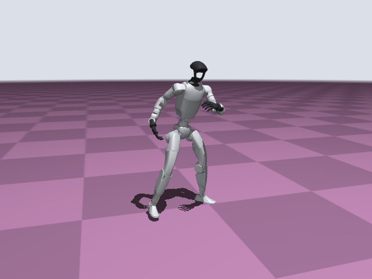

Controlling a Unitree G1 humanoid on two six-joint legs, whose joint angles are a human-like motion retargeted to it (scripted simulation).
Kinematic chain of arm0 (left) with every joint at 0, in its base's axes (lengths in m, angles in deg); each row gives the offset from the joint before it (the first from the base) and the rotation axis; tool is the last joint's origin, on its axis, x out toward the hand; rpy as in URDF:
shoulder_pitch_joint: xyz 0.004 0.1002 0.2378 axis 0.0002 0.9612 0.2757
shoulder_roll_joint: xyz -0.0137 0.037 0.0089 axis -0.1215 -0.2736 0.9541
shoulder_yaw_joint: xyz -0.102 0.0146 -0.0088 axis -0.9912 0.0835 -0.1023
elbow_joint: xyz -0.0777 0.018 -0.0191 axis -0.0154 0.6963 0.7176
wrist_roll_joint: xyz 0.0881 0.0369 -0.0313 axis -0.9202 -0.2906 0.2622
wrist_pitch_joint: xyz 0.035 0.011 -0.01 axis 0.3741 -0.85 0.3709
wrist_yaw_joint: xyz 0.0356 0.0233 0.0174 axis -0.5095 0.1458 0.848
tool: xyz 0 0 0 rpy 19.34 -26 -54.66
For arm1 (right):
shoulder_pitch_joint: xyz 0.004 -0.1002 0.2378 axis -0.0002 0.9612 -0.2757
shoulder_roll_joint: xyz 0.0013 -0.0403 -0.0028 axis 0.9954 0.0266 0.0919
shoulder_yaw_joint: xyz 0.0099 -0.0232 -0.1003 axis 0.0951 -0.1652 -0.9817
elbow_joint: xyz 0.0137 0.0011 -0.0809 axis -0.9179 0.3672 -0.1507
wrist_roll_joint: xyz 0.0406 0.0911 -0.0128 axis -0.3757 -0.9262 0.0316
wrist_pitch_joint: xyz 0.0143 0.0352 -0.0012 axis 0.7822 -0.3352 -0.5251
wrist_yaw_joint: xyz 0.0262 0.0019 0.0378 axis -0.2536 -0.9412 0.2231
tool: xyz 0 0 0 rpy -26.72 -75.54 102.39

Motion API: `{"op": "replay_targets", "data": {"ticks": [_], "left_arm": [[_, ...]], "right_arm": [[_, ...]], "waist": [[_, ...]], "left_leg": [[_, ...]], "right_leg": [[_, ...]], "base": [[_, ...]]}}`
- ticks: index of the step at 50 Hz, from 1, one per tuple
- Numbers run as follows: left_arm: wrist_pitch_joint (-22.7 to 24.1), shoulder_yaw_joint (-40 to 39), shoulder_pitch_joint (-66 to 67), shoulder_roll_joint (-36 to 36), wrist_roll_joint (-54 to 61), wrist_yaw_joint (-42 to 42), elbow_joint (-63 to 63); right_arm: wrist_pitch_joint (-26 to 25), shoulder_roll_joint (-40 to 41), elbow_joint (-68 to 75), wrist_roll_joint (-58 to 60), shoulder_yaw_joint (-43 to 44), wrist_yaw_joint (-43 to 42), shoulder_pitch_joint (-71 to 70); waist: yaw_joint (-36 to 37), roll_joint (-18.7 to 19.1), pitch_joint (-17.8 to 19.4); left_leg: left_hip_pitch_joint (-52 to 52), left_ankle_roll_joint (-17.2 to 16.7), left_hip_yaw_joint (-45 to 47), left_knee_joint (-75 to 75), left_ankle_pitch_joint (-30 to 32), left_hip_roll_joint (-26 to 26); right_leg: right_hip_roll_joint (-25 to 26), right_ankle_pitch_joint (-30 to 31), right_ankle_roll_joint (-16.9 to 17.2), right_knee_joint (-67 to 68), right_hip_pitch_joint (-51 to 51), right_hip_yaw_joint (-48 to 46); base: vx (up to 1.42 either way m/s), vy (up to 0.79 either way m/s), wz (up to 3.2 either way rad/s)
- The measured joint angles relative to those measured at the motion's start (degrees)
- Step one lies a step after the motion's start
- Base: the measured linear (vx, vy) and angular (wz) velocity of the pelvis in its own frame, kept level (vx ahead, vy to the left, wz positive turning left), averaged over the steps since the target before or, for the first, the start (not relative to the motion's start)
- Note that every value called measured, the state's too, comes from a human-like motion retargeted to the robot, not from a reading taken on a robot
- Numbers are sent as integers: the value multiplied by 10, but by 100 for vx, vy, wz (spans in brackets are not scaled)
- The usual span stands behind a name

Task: Kungfu

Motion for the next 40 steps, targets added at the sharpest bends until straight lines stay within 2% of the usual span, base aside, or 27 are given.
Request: {"op": "replay_targets", "data": {"ticks": [3, 7, 10, 13, 15, 17, 20, 22, 25, 30, 35, 40], "left_arm": [[-17, -55, -54, -61, -1, 37, -14], [-29, -121, -93, -111, -1, 84, -19], [-20, -160, -112, -142, 0, 131, -20], [-14, -193, -119, -170, -30, 174, -24], [-18, -213, -119, -178, -59, 197, -29], [-24, -229, -120, -177, -85, 215, -33], [-27, -237, -125, -170, -101, 233, -36], [-29, -236, -126, -167, -112, 239, -36], [-29, -239, -116, -165, -126, 247, -33], [-32, -258, -86, -155, -134, 252, -26], [-41, -309, -25, -139, -120, 251, -33], [-55, -382, 67, -116, -82, 255, -39]], "right_arm": [[5, 10, 19, -25, 9, -14, 4], [39, 44, 62, -20, -38, -54, -59], [32, 92, 131, 4, -97, -78, -170], [14, 150, 258, 21, -135, -42, -322], [-15, 164, 369, 30, -155, 2, -437], [-25, 166, 458, 59, -155, -2, -529], [48, 182, 510, 36, -152, -97, -604], [67, 197, 498, 27, -143, -103, -618], [38, 214, 481, 36, -144, -54, -614], [59, 223, 470, 30, -167, -87, -603], [59, 231, 423, 45, -164, -97, -599], [61, 219, 301, 56, -163, -80, -609]], "waist": [[24, -8, -15], [67, -11, -40], [95, -2, -55], [121, 1, -63], [145, 1, -65], [178, 0, -64], [216, -1, -57], [220, 1, -51], [205, 4, -51], [200, 1, -54], [187, 3, -59], [160, 4, -64]], "left_leg": [[-42, 4, -42, 71, -51, -28], [-80, 5, -52, 145, -115, -60], [-105, 13, -39, 196, -161, -67], [-126, 17, -43, 234, -195, -88], [-136, 20, -36, 252, -213, -97], [-145, 24, -24, 263, -227, -102], [-156, 31, -20, 270, -236, -110], [-160, 33, -31, 268, -235, -114], [-159, 33, -47, 257, -229, -118], [-143, 28, -52, 237, -220, -107], [-113, 18, -46, 210, -206, -90], [-65, 6, -22, 161, -174, -66]], "right_leg": [[-24, 30, 17, -42, 31, -16], [-65, 77, 39, -98, 77, -64], [-79, 118, 43, -143, 112, -111], [-90, 159, 31, -180, 136, -156], [-107, 184, 33, -190, 140, -187], [-120, 199, 24, -186, 126, -199], [-131, 210, 1, -172, 112, -211], [-125, 214, -14, -166, 114, -206], [-109, 222, -46, -156, 117, -184], [-94, 227, -96, -143, 105, -168], [-91, 205, -91, -130, 96, -165], [-83, 164, -57, -113, 81, -142]], "base": [[69, 45, 57], [69, 48, 45], [51, 46, 49], [38, 46, 42], [22, 40, 19], [5, 25, -13], [3, 11, 10], [6, 4, 50], [6, -1, 48], [-2, -5, -21], [-17, -10, -46], [-24, -16, -61]]}}
